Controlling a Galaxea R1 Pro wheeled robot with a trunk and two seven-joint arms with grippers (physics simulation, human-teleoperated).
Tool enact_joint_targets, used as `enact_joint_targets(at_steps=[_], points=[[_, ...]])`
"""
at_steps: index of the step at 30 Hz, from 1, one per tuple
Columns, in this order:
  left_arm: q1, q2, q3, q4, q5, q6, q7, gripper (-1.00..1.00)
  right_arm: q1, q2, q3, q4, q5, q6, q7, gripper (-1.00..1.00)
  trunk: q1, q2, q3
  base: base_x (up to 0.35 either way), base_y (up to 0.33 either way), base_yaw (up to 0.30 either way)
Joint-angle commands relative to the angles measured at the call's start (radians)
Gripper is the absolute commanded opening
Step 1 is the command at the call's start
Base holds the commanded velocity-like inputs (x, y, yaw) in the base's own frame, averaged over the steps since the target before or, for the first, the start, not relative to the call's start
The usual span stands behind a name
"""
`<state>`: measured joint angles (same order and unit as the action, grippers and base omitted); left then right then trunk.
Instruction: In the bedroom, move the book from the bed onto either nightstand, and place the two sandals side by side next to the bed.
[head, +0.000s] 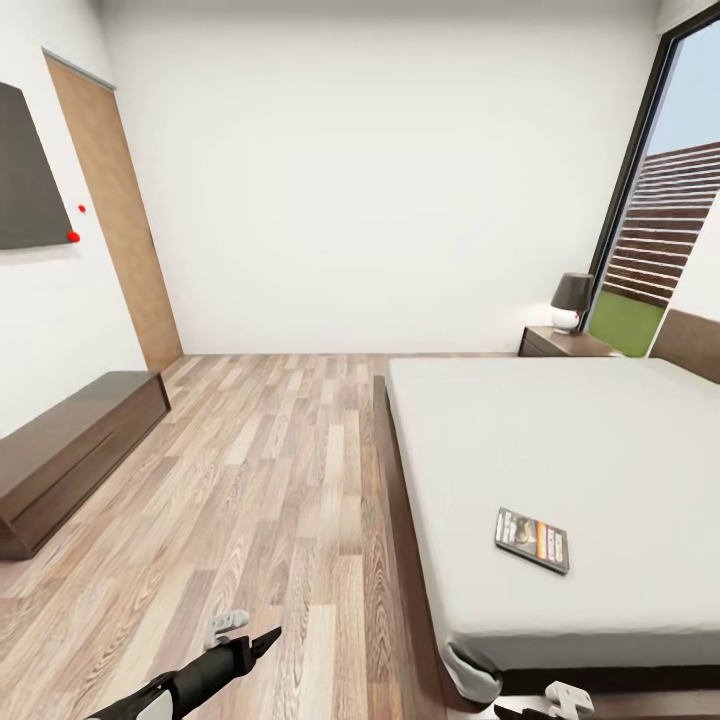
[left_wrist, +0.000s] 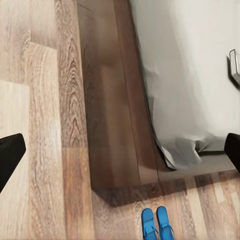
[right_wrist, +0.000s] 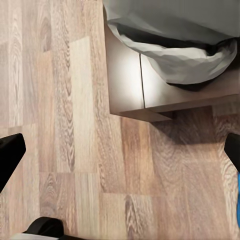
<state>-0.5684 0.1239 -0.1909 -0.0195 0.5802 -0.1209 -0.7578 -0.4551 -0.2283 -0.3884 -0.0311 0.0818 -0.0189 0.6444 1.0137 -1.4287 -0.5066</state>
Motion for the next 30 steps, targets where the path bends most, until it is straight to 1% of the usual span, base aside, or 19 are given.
enact_joint_targets(at_steps=[1,30], points=[[-0.001,0.0,-0.009,0.001,0.004,-0.008,-0.002,1.0,-0.001,0.0,-0.007,0.0,0.009,-0.002,0.003,1.0,-0.004,0.007,0.002,0.0,0.0,0.0],[-0.001,-0.001,-0.01,0.001,0.004,-0.008,-0.002,1.0,-0.001,-0.001,-0.007,0.0,0.009,-0.002,0.003,1.0,-0.115,0.21,0.093,0.0,0.0,0.0]])
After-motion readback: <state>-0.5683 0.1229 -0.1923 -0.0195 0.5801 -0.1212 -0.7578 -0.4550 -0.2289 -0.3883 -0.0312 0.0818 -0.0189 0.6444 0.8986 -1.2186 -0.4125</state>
